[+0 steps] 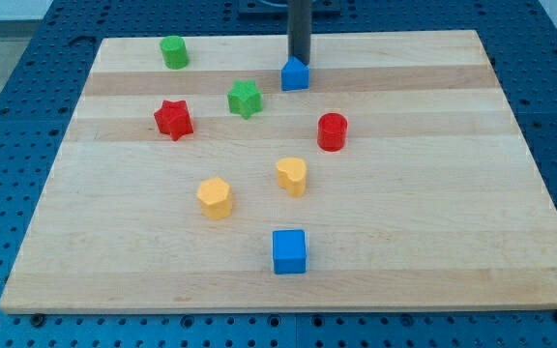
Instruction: Move your arm to the top of the red star
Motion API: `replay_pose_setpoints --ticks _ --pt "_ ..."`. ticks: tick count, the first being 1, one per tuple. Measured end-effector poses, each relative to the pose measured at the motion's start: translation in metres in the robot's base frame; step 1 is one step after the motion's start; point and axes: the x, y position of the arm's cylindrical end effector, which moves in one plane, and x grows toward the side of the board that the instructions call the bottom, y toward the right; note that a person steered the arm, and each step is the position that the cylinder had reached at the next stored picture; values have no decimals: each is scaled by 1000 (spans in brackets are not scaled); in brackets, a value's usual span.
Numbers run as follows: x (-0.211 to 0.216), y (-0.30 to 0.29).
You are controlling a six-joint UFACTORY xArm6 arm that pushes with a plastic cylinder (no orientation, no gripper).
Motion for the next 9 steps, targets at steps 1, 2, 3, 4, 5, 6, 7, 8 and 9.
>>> replay_pose_setpoints --ticks 1,2,3,4,5,6,7,8,9 --pt "0 -18" --pt "0 -42" --pt "0 -60" --pt "1 -83" --pt "6 -97" --pt "19 -112" --pt "34 -117" --pt "48 -132" --pt "54 -148"
